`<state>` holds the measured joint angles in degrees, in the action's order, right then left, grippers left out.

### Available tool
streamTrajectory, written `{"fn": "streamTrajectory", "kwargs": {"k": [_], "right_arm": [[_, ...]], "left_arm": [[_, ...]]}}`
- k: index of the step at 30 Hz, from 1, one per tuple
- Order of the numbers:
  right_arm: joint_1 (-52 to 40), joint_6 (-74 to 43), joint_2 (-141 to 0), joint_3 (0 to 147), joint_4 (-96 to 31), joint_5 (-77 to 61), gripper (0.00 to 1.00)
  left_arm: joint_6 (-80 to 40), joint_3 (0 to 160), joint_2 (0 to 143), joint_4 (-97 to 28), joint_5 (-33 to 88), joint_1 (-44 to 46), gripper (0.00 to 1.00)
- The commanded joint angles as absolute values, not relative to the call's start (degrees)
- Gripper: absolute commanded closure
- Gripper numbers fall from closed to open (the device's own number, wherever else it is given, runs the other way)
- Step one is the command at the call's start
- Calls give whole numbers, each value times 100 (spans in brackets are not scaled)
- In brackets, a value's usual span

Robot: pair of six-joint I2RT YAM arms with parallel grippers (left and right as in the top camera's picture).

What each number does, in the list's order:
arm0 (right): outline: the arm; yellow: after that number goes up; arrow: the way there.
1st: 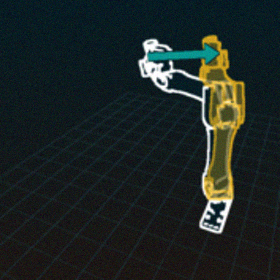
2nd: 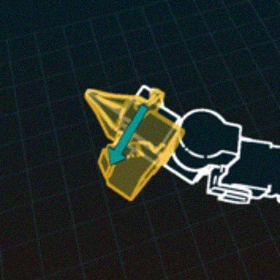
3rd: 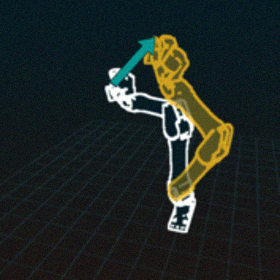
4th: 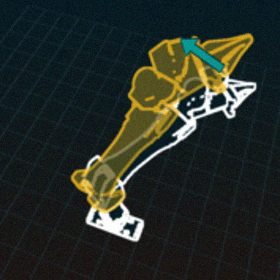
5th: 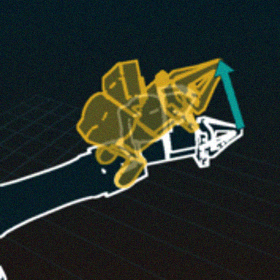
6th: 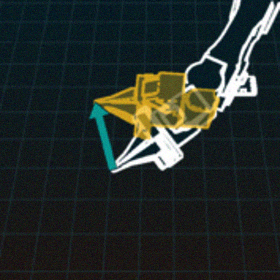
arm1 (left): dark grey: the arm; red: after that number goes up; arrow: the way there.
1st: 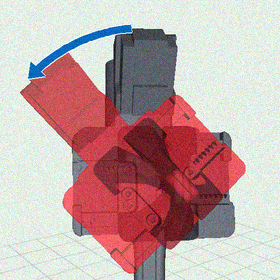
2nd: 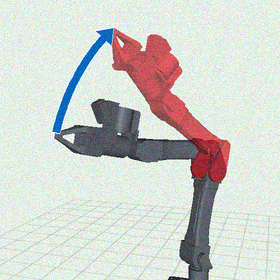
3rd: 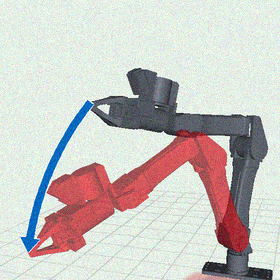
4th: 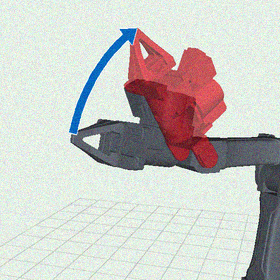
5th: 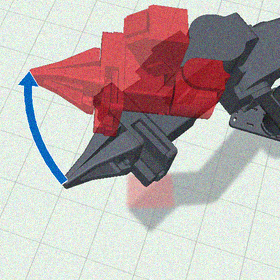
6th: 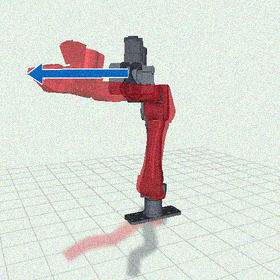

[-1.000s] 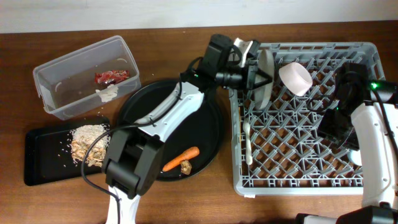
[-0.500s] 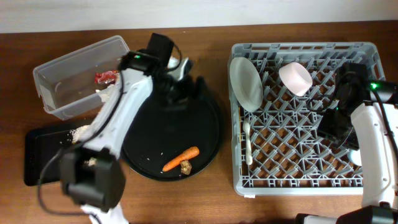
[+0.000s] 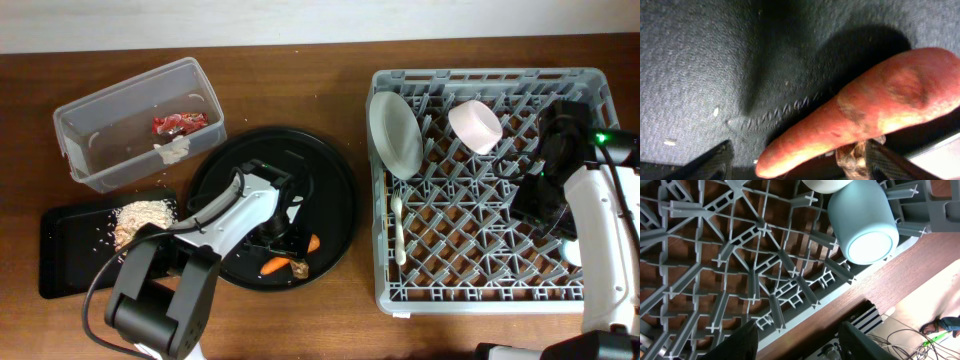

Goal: Sort waste into correct bins and load items into the dishwasher rack
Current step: 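Grasp the carrot with the left gripper and drop it on the black tray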

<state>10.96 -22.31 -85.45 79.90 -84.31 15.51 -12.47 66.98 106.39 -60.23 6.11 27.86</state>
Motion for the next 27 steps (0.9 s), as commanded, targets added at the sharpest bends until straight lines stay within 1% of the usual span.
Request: {"fn": "streamTrajectory", "kwargs": {"k": [1,3,5,6,8,9,11,12,15,17,19,22,23,27], "right_arm": [[1133,-2250,-8521,7977,-8440,1564,45],[1133,-2252,-8521,7977,-8440,1564,45],[1133,-2252,-8521,7977,-8440,1564,45],[1133,-2252,-8521,7977,-8440,1564,45],[1133,-2252,-8521,7977,-8440,1564,45],[1133,-2252,-8521,7977,-8440,1564,45],[1133,-2250,-8521,7977,-8442,1564,45],[1133,-2252,-8521,7977,-8444,1564,45],[1133,-2250,-8521,7977,-8458,1566,45],[1133,-2250,-8521,7977,-8460,1566,45],[1133,-2250,-8521,7977,-8460,1566,45],[1133,-2252,-8521,7977,-8455,1566,45],[1133,-2252,-8521,7977,-8455,1566,45],[1133,-2250,-8521,7977,-8442,1566,46]], "left_arm": [[-1190,6501,10606,-5651,552,2781,37],[-1190,6442,10606,-5395,554,2781,48],[-1190,6399,10606,-5266,556,2781,51],[-1190,6357,10606,-5201,556,2781,57],[-1190,6230,10606,-5063,554,2781,65],[-1190,6200,10606,-5037,554,2781,73],[-1190,6198,10604,-5006,460,2773,84],[-1190,6204,10604,-5000,462,2738,86],[-1256,6455,10457,-5168,464,2318,100],[-1253,6755,10106,-5341,462,1684,100],[-1256,6796,9564,-5476,462,819,100],[-1253,6796,9190,-5653,460,-305,100],[-1317,6794,9179,-5675,460,-895,100],[-2150,6759,9179,-5745,464,-2324,100]]}}
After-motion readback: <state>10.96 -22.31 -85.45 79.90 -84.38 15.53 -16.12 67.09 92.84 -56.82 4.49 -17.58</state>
